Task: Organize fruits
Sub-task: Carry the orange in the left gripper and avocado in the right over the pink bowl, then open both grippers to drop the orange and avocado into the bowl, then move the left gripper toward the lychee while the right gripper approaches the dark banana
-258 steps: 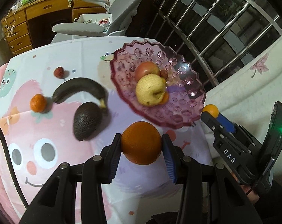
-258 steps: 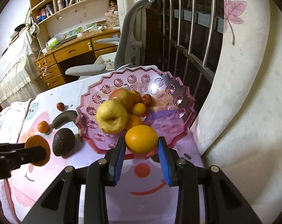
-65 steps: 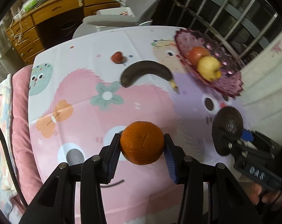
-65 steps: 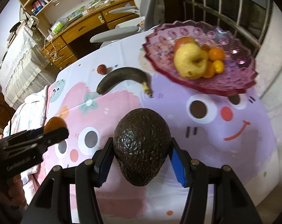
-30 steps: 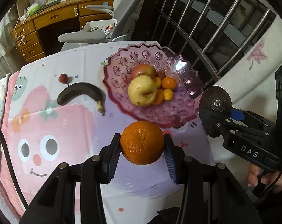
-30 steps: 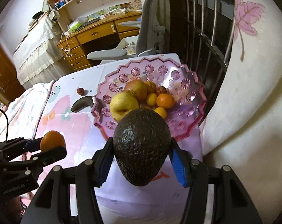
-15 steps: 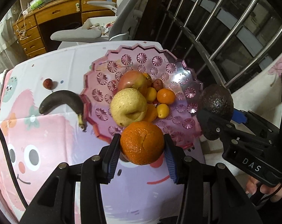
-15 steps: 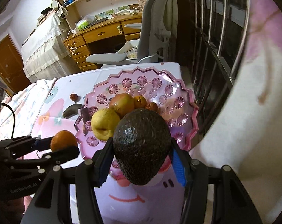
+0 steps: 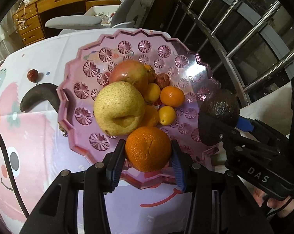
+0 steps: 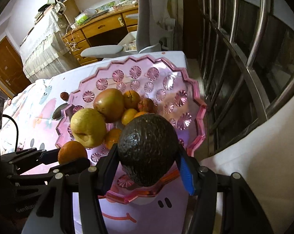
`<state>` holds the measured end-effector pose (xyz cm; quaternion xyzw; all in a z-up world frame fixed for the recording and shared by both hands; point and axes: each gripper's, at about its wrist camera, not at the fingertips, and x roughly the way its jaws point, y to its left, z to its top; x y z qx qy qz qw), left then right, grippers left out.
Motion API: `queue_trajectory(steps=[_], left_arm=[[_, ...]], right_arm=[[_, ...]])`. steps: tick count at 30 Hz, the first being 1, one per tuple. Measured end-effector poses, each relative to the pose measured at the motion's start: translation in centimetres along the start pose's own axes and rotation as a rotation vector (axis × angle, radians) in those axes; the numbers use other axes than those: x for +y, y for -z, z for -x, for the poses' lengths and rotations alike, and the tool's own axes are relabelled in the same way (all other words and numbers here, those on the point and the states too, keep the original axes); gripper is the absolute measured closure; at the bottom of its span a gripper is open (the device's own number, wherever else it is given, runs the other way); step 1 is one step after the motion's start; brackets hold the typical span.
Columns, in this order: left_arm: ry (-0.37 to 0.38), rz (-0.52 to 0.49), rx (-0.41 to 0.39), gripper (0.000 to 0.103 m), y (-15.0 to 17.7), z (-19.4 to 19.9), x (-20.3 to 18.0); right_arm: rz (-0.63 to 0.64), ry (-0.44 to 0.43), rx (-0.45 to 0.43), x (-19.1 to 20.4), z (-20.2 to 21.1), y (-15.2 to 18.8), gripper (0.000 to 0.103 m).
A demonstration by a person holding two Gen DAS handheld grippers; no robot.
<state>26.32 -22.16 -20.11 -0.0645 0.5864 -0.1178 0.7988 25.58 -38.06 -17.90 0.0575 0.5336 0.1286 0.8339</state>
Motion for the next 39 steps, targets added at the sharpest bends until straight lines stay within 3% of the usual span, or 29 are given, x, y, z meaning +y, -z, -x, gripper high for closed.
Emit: queue_trajectory(steps=[5,10,27,39], left_arm=[[-0.002,0.006,-0.002,0.058,-0.1,-0.3,-0.2],[0.014,0.014,-0.026,0.037,-0.2,0.6,0.3],[0.005,0.049,-0.05,0.033,2.8,5.2,2.8],[-0.019,0.119,-0.062,0.03,7.2,9.9,8.3]], right_arm=[[-0.01,-0.008,0.0,-0.1,0.0,0.0,0.045],[-0.029,-0.006,0.007,-0.3,-0.3,-0.1,0.045],[-0.041,-0.04,0.0,2.4,1.8,0.5,0.044],[0.008,-0.039,0.006,7.4,3.6,1.9,0.044]])
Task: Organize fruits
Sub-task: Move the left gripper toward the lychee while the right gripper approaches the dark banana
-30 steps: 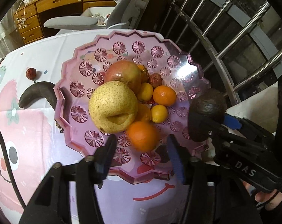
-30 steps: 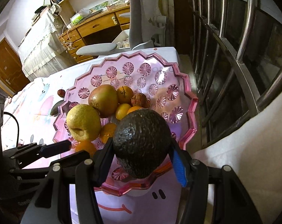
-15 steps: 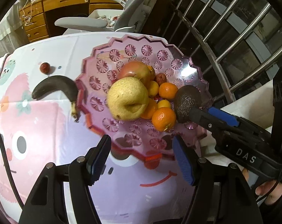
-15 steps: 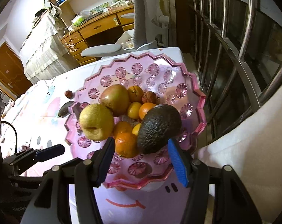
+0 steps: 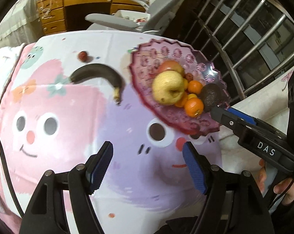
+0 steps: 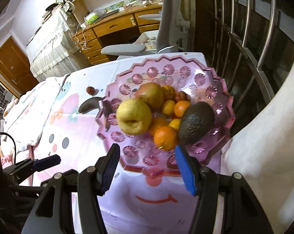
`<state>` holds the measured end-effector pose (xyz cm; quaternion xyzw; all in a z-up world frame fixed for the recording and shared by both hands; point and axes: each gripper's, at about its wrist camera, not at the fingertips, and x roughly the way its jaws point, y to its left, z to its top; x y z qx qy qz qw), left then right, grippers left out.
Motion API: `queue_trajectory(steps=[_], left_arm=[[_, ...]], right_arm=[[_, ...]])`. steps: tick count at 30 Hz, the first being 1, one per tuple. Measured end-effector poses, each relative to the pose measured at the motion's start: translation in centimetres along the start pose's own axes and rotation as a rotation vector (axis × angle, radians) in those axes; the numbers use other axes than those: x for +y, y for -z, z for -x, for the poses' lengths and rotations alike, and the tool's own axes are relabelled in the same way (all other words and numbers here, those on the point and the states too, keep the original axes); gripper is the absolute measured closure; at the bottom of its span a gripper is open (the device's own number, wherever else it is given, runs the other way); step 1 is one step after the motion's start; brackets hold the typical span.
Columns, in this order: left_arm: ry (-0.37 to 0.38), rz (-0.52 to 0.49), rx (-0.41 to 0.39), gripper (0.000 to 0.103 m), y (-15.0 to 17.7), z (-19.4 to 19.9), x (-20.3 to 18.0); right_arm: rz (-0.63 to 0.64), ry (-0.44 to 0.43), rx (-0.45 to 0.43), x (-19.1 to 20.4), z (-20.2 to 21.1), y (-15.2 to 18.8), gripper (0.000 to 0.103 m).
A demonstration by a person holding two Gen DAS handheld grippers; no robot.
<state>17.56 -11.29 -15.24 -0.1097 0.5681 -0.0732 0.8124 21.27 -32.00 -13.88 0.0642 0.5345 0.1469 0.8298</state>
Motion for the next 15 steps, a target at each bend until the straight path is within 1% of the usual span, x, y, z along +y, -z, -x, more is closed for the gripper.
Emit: queue_trajectory(steps=[3,8,15], left_arm=[[0.001,0.012,0.005,0.03,0.7,1.1,2.2],[-0.003,-0.001,0.025,0.03,1.7,2.7,6.0],[-0.003,-0.057,0.056,0.029,2.2,4.6,11.0]], right_arm=[[-0.001,0.013,0.006,1.5,0.1,0.9,0.044],[-0.028,0.041,0.019,4.2,-0.1,2.5,0.044],[-0.079,0.067,0.015,9.1,-0.5,4.5,0.044]])
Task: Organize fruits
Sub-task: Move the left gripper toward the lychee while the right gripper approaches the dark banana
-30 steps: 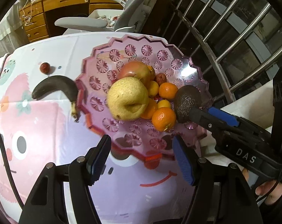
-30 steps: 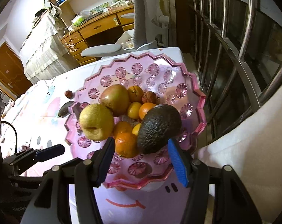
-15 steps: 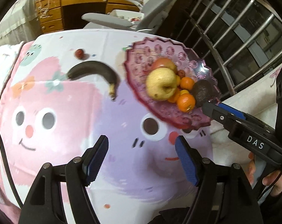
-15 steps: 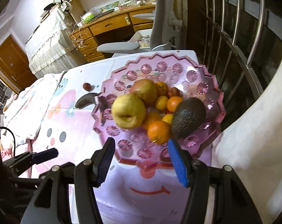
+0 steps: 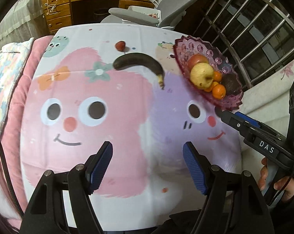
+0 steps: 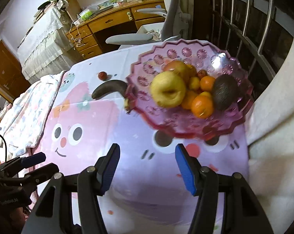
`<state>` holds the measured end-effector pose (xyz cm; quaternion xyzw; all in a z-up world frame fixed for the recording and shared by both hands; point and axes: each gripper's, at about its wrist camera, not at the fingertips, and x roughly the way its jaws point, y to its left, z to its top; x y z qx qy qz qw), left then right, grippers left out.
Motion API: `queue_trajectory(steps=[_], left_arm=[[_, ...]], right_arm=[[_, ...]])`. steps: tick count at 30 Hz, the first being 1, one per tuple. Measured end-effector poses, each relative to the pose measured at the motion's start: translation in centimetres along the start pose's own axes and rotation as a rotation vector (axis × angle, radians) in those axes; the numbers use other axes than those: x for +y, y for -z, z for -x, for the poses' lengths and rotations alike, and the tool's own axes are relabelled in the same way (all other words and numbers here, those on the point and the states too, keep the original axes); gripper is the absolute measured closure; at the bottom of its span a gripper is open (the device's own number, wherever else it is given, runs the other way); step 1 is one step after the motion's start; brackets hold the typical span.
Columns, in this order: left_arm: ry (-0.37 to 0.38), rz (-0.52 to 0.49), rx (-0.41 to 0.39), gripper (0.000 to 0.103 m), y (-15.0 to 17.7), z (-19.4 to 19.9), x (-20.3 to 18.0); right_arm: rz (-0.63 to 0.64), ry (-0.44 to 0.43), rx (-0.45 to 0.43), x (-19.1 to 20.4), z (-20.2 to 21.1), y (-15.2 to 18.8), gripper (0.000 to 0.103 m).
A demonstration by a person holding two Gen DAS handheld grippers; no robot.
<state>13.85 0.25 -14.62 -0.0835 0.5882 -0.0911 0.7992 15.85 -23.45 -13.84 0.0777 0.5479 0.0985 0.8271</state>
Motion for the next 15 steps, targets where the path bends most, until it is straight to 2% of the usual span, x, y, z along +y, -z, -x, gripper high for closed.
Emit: queue_trajectory(steps=[6,15], left_arm=[[0.003,-0.064,0.029,0.028,-0.4,0.9,3.4],[0.006,-0.134,0.115,0.028,-2.6,1.3,8.0]], right_arm=[[-0.025,0.027,-0.017,3.9,0.1,1.5,0.044],[0.022,0.068,-0.053,8.3,0.4,2.6,0.044]])
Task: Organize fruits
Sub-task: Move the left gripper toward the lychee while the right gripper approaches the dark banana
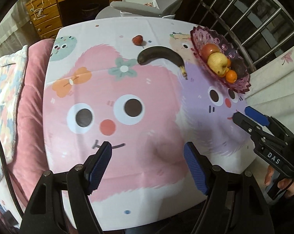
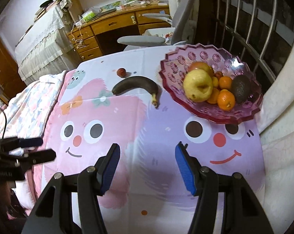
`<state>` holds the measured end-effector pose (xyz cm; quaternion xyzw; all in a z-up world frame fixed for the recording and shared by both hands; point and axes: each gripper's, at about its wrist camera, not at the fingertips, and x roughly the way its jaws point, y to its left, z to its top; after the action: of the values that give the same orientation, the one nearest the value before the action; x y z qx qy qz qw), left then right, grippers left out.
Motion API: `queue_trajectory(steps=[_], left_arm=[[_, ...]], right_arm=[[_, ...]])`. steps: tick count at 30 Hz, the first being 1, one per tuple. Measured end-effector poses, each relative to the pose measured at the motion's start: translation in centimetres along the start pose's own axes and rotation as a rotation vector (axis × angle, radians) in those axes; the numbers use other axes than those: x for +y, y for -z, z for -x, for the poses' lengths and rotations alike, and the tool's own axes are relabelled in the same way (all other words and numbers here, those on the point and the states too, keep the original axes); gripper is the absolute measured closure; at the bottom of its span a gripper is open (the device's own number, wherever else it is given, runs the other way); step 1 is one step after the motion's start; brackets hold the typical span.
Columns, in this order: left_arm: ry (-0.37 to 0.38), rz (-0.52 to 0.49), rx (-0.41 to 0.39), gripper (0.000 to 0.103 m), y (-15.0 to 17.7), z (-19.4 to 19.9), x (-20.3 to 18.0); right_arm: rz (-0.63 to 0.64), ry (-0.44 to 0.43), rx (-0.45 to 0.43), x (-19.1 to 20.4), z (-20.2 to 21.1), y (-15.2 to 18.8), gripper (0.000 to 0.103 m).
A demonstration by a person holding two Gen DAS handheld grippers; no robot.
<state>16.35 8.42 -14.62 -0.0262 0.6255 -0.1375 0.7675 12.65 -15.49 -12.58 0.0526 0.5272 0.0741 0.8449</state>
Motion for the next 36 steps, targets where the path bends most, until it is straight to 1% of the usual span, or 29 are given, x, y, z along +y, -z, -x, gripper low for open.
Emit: queue_trajectory(steps=[3,6,13,17,19,20,23,29,31,33,36], left_arm=[[-0.001,-0.008,0.02,0.028,-1.2,0.2,1.3],[-0.004,-0.018,0.018,0.028,-2.6,0.4,2.1],[-0.009,-0.046,0.002,0.028,-7.3,0.7,3.2],[-0.02,-0.054,-0.005,0.027,-10.1,0.6,3.5],[-0.017,-0.05,-0.013,0.022,-11.8,0.4,3.7],[-0.017,-0.05,-0.016,0.022,-12.4,0.3,3.7],[-0.026,-0.045,-0.027,0.022,-14.6,-0.6,3.8],[-0.004,-0.018,-0.033,0.022,-18.6,-3.4,3.9],[0.003,0.003,-0.04,0.022,-19.9,-4.9,3.9],[0.014,0.02,-0.039,0.022,-20.8,-6.1,4.0],[0.038,0.044,-0.041,0.022,-22.0,-8.3,4.1]], right_arm=[[0.053,0.015,-0.005,1.1,0.1,-0.3,0.044],[0.121,0.017,-0.002,1.9,0.1,-0.9,0.044],[0.355,-0.015,0.016,3.9,-0.7,-3.6,0.044],[0.455,-0.032,0.02,4.6,-1.4,-5.4,0.044],[0.502,-0.034,0.013,5.0,-1.8,-6.6,0.044],[0.517,-0.038,0.012,5.1,-2.0,-7.0,0.044],[0.564,-0.059,0.012,5.4,-3.4,-8.9,0.044],[0.626,-0.075,0.026,5.5,-6.9,-11.9,0.043],[0.653,-0.083,0.037,5.5,-8.2,-12.4,0.043],[0.685,-0.08,0.047,5.7,-9.4,-12.7,0.041],[0.721,-0.096,0.069,5.8,-11.4,-13.2,0.04]])
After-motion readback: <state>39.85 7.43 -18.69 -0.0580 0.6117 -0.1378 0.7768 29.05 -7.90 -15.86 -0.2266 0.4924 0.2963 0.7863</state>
